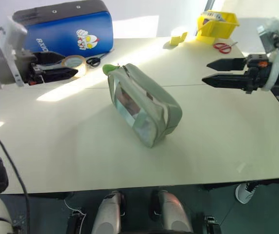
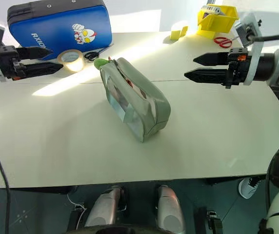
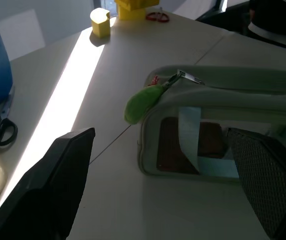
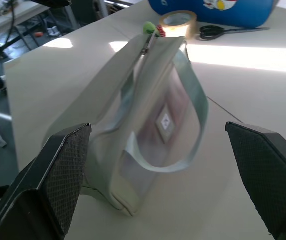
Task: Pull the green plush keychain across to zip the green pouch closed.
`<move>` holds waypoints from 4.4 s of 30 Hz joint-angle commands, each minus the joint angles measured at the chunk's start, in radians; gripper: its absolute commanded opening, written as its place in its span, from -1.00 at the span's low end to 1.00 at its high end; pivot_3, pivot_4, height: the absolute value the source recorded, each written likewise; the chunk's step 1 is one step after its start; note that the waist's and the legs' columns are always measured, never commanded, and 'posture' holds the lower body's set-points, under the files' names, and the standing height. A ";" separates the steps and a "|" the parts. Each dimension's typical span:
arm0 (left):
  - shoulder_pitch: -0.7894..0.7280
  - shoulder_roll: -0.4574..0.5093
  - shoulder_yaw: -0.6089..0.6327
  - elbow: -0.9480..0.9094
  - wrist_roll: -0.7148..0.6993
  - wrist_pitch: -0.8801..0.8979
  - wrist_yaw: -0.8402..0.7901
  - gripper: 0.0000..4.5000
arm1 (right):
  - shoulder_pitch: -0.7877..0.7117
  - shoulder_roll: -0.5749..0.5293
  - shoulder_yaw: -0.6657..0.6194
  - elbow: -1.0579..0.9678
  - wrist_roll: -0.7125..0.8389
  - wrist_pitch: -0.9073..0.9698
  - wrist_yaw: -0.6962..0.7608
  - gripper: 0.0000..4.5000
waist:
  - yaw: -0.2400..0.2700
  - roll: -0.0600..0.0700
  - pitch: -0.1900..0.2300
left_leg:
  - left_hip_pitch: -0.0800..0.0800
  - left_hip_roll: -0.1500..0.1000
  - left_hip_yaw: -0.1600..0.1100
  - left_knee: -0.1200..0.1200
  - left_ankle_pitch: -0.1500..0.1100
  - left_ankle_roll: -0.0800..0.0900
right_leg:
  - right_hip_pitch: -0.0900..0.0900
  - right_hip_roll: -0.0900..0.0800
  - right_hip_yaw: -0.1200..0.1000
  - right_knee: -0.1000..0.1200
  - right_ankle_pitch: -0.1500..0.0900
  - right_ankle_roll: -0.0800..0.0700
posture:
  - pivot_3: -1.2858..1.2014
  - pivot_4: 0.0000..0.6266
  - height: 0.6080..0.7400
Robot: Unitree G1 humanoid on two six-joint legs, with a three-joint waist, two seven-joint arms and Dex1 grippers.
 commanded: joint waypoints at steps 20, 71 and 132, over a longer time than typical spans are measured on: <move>0.039 0.019 -0.031 -0.377 -0.140 0.092 -0.101 0.98 | -0.275 0.262 0.224 0.131 -0.157 0.089 -0.227 1.00 | -0.004 0.000 0.000 | -0.007 0.001 0.003 0.004 0.004 0.001 | -0.009 0.004 0.003 0.010 0.003 0.004 | 0.03 -0.52 1.00; 0.121 -0.019 0.009 -0.452 -0.238 0.091 0.067 1.00 | -0.669 0.589 0.313 1.130 -0.762 -1.090 -0.135 0.76 | -0.006 -0.001 0.000 | -0.008 0.001 0.001 0.016 0.008 -0.007 | -0.009 0.005 0.004 0.022 0.003 0.004 | 0.03 -0.52 1.00; 0.160 -0.265 0.104 0.009 -0.026 -0.200 0.330 -0.96 | -0.374 0.651 0.336 0.605 -0.713 -0.842 -0.064 -1.00 | -0.031 -0.001 -0.001 | 0.003 0.001 0.001 0.014 0.005 -0.002 | 0.002 0.004 0.003 0.022 0.003 0.004 | 0.03 -0.52 1.00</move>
